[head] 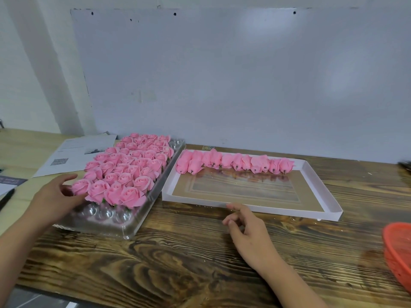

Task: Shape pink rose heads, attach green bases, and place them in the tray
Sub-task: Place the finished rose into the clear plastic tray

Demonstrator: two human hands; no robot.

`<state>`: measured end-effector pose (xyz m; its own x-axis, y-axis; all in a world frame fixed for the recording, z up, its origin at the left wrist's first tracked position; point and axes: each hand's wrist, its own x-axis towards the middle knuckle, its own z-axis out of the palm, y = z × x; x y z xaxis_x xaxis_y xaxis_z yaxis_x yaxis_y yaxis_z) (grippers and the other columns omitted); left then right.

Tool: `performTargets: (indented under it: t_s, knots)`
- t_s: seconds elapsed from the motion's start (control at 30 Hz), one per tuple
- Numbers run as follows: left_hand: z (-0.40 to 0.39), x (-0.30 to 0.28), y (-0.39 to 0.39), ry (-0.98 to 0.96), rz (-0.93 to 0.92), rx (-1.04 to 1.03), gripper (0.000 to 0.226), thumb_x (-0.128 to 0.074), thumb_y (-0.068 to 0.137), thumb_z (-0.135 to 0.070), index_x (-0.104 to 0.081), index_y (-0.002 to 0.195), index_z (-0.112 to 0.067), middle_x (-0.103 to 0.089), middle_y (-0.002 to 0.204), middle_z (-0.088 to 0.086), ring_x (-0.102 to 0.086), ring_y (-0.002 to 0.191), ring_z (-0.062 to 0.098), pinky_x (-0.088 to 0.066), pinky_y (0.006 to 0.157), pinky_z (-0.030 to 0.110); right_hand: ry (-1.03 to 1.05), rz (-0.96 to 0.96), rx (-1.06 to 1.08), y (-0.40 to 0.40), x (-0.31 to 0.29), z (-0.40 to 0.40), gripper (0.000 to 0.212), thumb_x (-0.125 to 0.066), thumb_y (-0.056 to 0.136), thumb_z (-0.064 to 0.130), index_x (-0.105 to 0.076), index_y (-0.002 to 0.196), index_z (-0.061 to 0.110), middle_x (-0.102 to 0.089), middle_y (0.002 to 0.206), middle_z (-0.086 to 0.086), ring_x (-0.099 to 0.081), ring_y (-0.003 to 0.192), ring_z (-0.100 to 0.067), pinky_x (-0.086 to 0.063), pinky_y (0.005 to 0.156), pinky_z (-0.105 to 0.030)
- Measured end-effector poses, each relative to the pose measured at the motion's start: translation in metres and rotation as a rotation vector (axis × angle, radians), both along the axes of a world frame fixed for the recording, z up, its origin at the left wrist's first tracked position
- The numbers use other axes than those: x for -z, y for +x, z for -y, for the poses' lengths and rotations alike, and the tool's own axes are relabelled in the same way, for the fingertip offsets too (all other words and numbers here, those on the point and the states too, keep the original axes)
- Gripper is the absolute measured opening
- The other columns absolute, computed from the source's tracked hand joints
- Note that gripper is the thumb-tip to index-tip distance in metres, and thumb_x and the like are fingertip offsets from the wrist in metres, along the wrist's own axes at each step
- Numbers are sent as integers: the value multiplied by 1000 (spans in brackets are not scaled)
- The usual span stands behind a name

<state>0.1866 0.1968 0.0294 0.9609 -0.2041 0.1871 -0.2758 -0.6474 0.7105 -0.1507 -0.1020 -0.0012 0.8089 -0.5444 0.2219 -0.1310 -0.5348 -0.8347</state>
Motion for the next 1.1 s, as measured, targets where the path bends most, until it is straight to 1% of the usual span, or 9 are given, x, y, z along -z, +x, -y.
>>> performTargets:
  t_s: [0.13,0.23,0.33,0.4,0.5,0.67,0.9,1.0,1.1]
  knots:
    - [0,-3,3,-2,-56,-24,68,-88,76,-15,-58,137,-19,-67,99,15,-65,90,38,-53,92,55,2,2,0,0,1,0,46,-53,100,13,-42,112,56,-63,98,31,-60,88,-7,-46,77,-11]
    - [0,-7,6,9,-101,2,77,-90,73,-12,-54,141,-19,-68,98,16,-67,89,40,-53,93,57,-4,5,0,0,2,1,45,-53,100,14,-43,112,56,-63,98,30,-61,87,-9,-47,77,-11]
    - [1,-11,8,30,-89,26,86,-91,71,-10,-50,146,-19,-64,99,14,-65,92,38,-53,91,54,-4,17,4,0,3,1,45,-53,100,13,-44,112,55,-64,97,28,-61,85,-11,-47,75,-12]
    - [2,-11,9,14,-69,25,83,-90,73,-12,-50,145,-19,-65,101,13,-65,91,37,-53,89,54,-3,16,4,1,3,2,45,-53,100,13,-44,112,56,-63,97,28,-61,86,-10,-47,76,-12]
    - [2,-8,11,-9,-47,6,76,-88,76,-13,-52,143,-18,-66,94,11,-66,88,36,-54,90,56,-6,10,-1,1,3,2,45,-53,100,14,-42,113,56,-63,97,29,-61,86,-9,-48,77,-12]
    - [1,-3,16,9,-72,-1,70,-88,76,-11,-57,138,-16,-68,93,13,-67,88,37,-53,92,57,-2,4,0,1,2,2,46,-53,100,13,-42,111,57,-62,97,31,-61,87,-7,-47,77,-11]
    - [0,-4,20,71,-83,-1,67,-90,74,-12,-61,134,-17,-67,86,6,-66,85,33,-54,90,53,0,8,3,0,3,2,47,-52,100,14,-41,111,58,-62,97,31,-60,87,-10,-48,77,-13]
    - [1,-4,20,77,-77,5,65,-88,75,-12,-61,133,-17,-66,84,4,-66,80,28,-55,85,50,-5,13,5,1,3,2,47,-52,100,14,-41,111,57,-62,97,31,-60,86,-9,-47,76,-12]
    - [1,-4,22,70,-101,0,66,-89,74,-11,-61,133,-17,-65,84,2,-66,79,28,-55,85,49,-4,9,5,1,3,2,46,-52,100,15,-41,111,58,-62,97,32,-60,84,-8,-47,75,-12]
